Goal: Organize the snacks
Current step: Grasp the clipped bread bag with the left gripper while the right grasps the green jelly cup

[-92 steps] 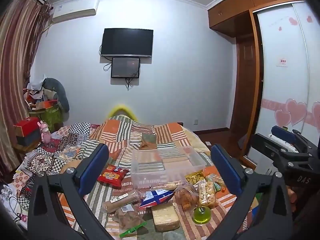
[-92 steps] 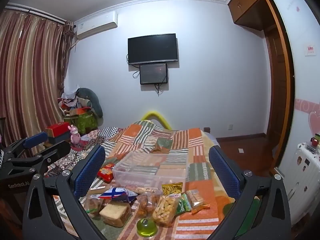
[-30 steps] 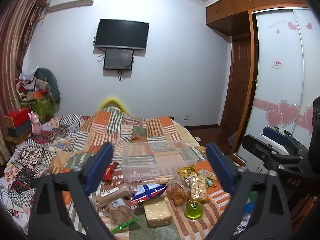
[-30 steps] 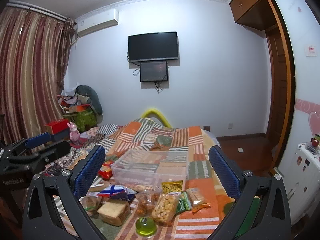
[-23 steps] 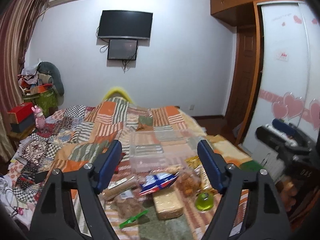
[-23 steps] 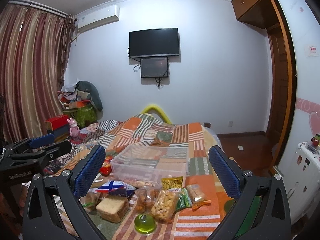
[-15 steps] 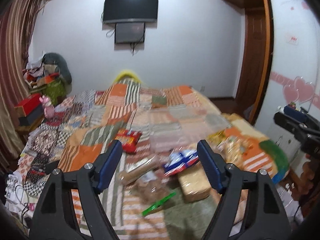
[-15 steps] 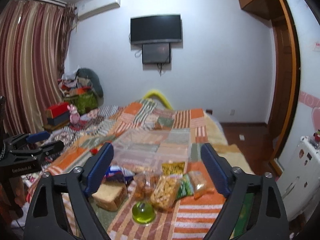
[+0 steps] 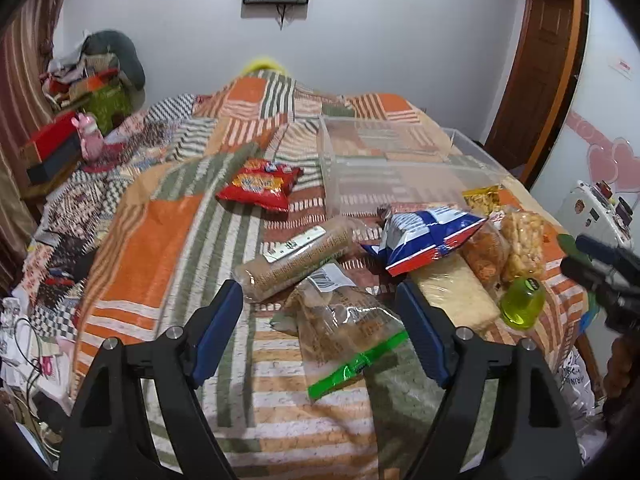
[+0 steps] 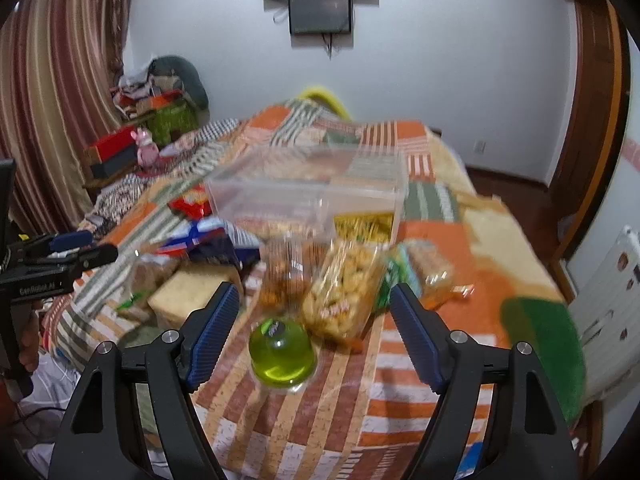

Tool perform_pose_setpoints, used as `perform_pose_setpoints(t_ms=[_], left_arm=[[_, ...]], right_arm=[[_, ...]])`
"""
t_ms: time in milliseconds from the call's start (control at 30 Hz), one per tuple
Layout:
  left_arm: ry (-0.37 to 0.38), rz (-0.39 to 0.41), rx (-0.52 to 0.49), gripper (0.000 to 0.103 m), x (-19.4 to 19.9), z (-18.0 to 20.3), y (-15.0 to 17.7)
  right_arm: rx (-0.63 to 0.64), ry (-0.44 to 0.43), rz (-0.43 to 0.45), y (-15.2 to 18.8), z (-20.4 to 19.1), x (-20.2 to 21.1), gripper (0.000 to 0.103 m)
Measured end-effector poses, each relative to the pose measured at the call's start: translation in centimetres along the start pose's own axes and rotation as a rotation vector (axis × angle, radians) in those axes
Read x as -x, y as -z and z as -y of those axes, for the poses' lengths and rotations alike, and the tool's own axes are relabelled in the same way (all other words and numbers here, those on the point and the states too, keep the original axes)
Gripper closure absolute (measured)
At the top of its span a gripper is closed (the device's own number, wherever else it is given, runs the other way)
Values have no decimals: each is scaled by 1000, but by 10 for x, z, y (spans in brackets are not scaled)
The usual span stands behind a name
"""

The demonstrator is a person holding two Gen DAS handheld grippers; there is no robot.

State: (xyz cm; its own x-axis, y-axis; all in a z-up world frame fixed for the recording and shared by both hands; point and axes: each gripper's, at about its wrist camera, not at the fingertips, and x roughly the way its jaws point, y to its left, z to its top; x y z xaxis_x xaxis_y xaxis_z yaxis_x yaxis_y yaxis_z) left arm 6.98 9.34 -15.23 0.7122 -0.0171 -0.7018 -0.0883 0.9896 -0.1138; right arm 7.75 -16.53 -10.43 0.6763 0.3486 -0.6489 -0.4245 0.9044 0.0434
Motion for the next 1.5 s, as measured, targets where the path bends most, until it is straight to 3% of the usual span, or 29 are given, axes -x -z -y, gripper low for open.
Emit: perform_pose_setpoints(t_ms=[300, 467, 567, 667, 800, 933, 1133, 1500], left_arm=[[-16, -111, -19, 23, -48, 9, 7], [-21, -170, 1, 23, -66, 4, 16], [-4, -190, 29, 23, -74, 0, 20], [8, -188, 43, 25, -77, -2, 23], [16, -165, 27, 38, -72, 2, 23], [7, -128, -19, 52, -59, 9, 21], [55, -107, -20, 55, -42, 11, 18], [50, -84, 5, 57, -23, 2, 21]], right_arm=[[-32, -65, -129, 12, 2, -25, 46], [-13, -70, -135, 13, -4, -27, 46], [-14, -85, -147, 13, -4, -27, 52], [-23, -108, -161, 14, -4, -28, 57], [-15, -122, -178, 15, -6, -30, 63], [-7, -128, -185, 15, -7, -33, 63], [11, -135, -210, 15, -13, -41, 60], [43, -160, -210, 13, -25, -52, 65]])
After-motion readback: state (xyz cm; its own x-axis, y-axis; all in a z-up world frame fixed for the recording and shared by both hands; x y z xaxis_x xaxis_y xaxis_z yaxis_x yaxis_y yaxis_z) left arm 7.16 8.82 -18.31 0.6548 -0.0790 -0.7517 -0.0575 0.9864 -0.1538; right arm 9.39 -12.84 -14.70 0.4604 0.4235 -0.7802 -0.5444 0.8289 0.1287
